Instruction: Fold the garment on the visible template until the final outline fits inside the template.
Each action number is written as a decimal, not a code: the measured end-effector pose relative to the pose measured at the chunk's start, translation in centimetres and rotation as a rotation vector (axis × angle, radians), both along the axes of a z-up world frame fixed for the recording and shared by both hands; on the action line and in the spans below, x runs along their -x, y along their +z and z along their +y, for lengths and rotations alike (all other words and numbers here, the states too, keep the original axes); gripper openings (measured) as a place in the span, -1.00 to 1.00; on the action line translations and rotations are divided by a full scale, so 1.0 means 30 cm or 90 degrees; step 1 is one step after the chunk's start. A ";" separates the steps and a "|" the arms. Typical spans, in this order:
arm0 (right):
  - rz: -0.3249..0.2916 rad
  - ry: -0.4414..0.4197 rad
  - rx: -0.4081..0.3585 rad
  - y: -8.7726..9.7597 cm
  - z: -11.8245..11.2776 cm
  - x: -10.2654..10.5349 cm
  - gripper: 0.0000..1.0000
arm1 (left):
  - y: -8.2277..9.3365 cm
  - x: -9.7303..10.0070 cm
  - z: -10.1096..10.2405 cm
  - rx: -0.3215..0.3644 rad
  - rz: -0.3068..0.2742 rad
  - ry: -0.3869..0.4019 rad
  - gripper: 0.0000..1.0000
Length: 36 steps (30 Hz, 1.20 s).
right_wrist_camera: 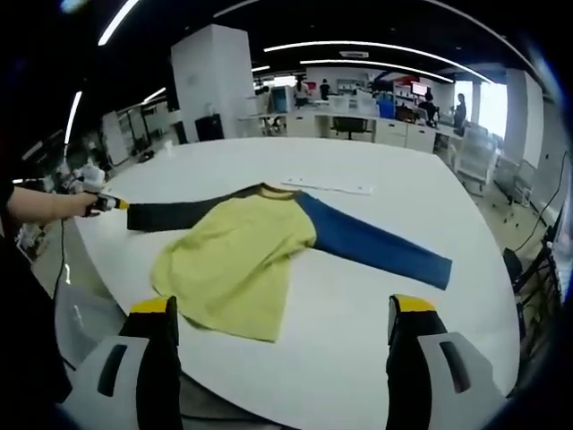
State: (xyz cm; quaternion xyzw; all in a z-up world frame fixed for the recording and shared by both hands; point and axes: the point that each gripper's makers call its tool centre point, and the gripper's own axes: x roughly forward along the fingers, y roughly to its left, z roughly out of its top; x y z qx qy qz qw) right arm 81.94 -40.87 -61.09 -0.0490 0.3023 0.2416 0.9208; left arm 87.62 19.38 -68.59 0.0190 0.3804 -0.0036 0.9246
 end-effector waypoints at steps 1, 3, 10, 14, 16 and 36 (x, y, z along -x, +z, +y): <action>0.001 -0.001 0.000 -0.002 0.001 -0.001 0.94 | -0.002 -0.004 0.006 0.000 0.001 0.001 -1.00; 0.003 -0.003 0.001 -0.008 0.001 -0.004 0.94 | -0.010 -0.012 0.021 -0.003 0.003 0.002 -1.00; 0.006 -0.004 0.004 -0.018 0.010 -0.023 0.94 | -0.048 -0.031 0.062 0.012 0.009 0.038 -1.00; 0.009 -0.004 0.006 -0.028 0.013 -0.034 0.94 | -0.076 -0.038 0.079 0.030 0.013 0.064 -1.00; 0.011 -0.005 0.007 -0.031 0.014 -0.039 0.94 | -0.087 -0.041 0.087 0.038 0.014 0.078 -1.00; 0.016 0.004 0.026 -0.048 0.019 -0.039 0.94 | -0.105 -0.082 0.159 0.044 0.031 0.070 -1.00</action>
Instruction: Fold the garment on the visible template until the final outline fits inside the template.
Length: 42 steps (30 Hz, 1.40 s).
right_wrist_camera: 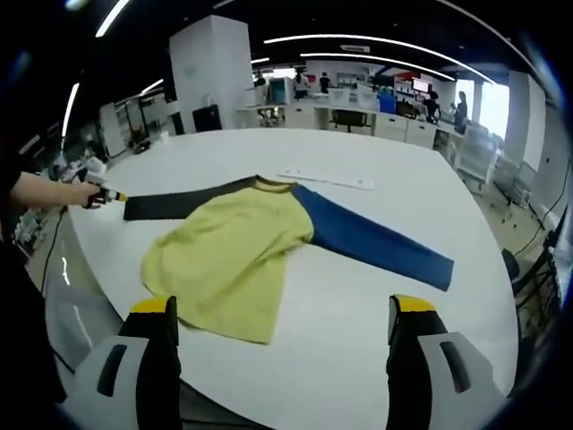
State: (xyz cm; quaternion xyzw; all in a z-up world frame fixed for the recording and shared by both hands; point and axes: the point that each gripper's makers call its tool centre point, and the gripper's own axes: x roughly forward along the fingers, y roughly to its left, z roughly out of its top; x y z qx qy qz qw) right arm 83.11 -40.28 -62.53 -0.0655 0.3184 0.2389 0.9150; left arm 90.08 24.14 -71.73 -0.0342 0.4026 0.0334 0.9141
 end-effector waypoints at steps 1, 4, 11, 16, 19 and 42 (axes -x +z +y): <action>0.001 0.001 0.002 -0.002 0.000 0.002 0.94 | 0.001 -0.003 0.002 0.002 0.000 -0.003 -1.00; 0.006 0.010 0.021 -0.007 -0.004 0.010 0.95 | 0.003 -0.010 0.008 0.007 0.000 -0.011 -1.00; 0.000 0.001 0.022 0.005 -0.013 -0.004 0.96 | -0.038 -0.026 0.033 0.029 0.002 -0.005 -1.00; 0.000 -0.002 0.021 0.004 -0.003 -0.021 0.96 | -0.096 -0.048 0.077 0.037 0.013 -0.005 -1.00; 0.001 0.000 0.023 0.001 0.003 -0.031 0.96 | -0.116 -0.062 0.099 0.035 0.017 -0.006 -1.00; 0.014 -0.011 0.023 -0.022 0.009 -0.087 0.96 | -0.203 -0.095 0.126 0.008 0.055 -0.022 -1.00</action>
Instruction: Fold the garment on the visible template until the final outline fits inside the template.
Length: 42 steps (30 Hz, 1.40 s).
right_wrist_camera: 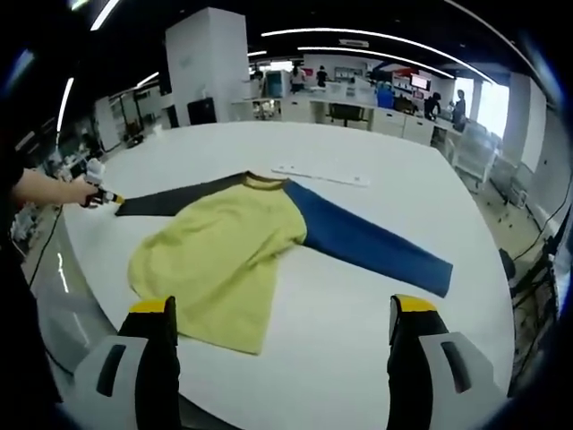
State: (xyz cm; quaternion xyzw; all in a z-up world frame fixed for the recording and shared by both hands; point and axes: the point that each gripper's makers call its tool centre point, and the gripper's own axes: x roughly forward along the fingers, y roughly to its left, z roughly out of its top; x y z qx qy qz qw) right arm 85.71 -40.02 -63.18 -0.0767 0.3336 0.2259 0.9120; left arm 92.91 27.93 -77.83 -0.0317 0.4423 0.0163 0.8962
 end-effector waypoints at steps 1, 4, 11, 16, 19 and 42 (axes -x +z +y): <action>0.002 0.001 0.003 -0.004 0.000 0.001 0.96 | -0.004 -0.002 0.000 -0.002 0.002 -0.002 -1.00; 0.004 -0.002 0.000 -0.007 -0.001 0.003 0.96 | -0.005 -0.006 0.003 -0.003 0.000 0.000 -1.00; 0.005 -0.001 0.001 -0.012 0.004 0.003 0.96 | -0.003 -0.005 0.000 -0.003 -0.001 0.003 -1.00; 0.004 0.002 0.001 -0.011 0.005 0.004 0.96 | 0.001 -0.002 -0.004 -0.008 0.002 -0.001 -1.00; 0.004 0.000 0.002 -0.009 0.002 0.009 0.96 | 0.005 0.002 -0.002 -0.008 0.003 0.003 -0.96; -0.013 0.004 -0.009 0.025 -0.007 0.039 0.96 | 0.091 0.057 0.017 -0.039 -0.011 0.032 -0.48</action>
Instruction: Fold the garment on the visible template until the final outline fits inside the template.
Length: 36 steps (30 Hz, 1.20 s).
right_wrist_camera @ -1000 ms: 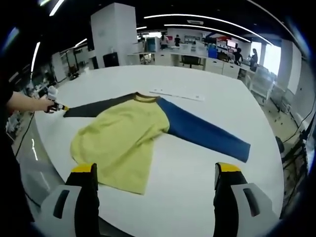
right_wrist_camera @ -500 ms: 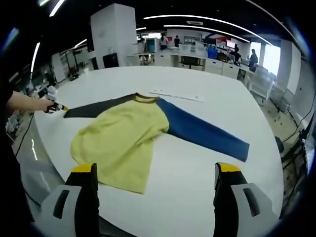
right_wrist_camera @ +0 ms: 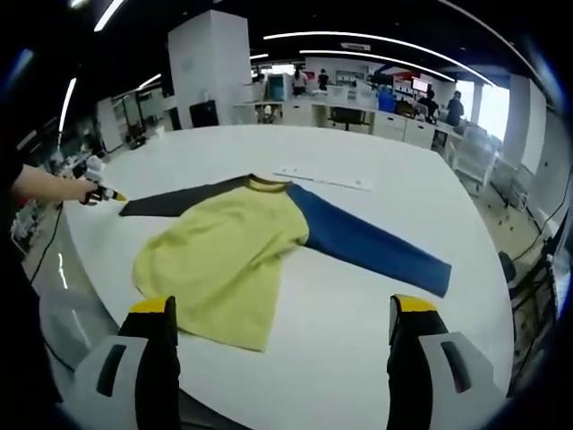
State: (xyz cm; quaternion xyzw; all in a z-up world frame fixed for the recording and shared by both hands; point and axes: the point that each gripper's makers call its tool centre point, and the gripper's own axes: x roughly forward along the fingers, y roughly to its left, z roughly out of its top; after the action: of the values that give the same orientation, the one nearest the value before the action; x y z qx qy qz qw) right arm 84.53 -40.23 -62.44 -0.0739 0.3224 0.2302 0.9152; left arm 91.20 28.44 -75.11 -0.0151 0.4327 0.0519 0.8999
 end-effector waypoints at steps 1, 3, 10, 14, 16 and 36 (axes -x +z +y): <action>0.000 0.001 0.000 0.001 0.001 0.003 0.96 | 0.001 0.004 -0.003 0.000 0.000 0.000 -0.47; -0.001 0.001 -0.001 0.003 -0.001 0.009 0.96 | 0.014 0.019 -0.020 -0.001 0.000 -0.001 -0.45; -0.007 0.003 -0.005 0.012 -0.009 0.021 0.96 | 0.087 0.075 -0.089 -0.024 0.000 -0.024 -0.28; -0.009 0.005 -0.006 0.014 -0.012 0.029 0.96 | 0.106 0.090 -0.109 -0.037 0.005 -0.040 -0.16; -0.010 0.006 -0.008 0.015 -0.013 0.035 0.96 | 0.112 0.099 -0.120 -0.046 0.008 -0.054 -0.09; -0.024 0.010 -0.019 0.024 -0.076 0.090 0.95 | 0.191 0.181 -0.213 -0.066 -0.014 -0.085 0.40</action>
State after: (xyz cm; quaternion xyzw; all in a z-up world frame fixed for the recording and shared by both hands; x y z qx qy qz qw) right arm 81.82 -42.53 -61.71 -0.0672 0.3009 0.2405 0.9204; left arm 85.78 22.05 -69.38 0.0598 0.4195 0.0135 0.9057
